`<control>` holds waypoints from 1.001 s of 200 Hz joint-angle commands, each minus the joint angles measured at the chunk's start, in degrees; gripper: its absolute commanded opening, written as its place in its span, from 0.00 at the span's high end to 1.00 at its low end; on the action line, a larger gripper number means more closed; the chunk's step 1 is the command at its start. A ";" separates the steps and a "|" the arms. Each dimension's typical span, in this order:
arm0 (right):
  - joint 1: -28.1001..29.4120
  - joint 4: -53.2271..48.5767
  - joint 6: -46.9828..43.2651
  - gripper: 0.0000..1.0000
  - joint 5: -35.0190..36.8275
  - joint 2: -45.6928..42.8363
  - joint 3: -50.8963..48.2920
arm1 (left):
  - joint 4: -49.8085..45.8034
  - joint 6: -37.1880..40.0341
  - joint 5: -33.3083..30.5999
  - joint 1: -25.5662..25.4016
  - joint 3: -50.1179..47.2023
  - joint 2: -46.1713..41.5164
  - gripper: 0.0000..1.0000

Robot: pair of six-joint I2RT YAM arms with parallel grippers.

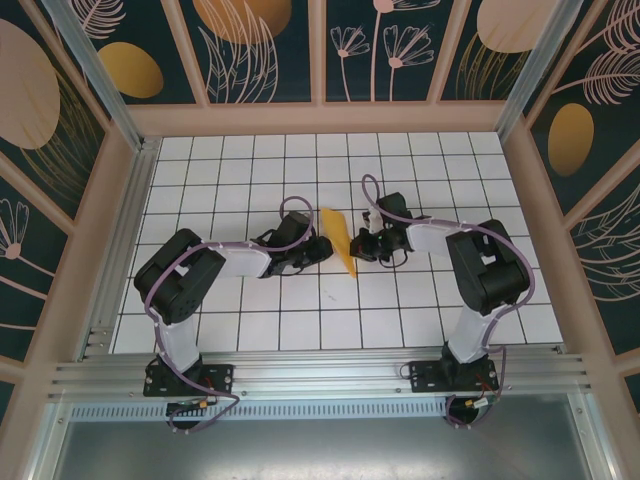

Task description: Fold a paper plane with a square sheet of paper (pick it up from the middle)

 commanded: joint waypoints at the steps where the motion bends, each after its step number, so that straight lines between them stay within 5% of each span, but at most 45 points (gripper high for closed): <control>1: -0.28 1.14 -0.83 0.96 0.97 0.51 1.01 | -3.42 2.02 -2.41 0.84 0.69 0.38 0.63; 100: 0.22 -1.22 -1.18 0.94 5.05 3.36 2.40 | 5.47 0.07 -2.86 1.48 -5.78 -4.89 0.68; 164: 0.26 -1.30 -1.11 0.95 5.50 3.90 2.07 | 21.78 -7.44 5.07 1.44 -9.69 -2.46 0.57; 200: 0.26 -1.29 -1.02 0.95 5.66 3.92 1.89 | 25.74 -10.46 6.65 1.44 -8.81 0.74 0.60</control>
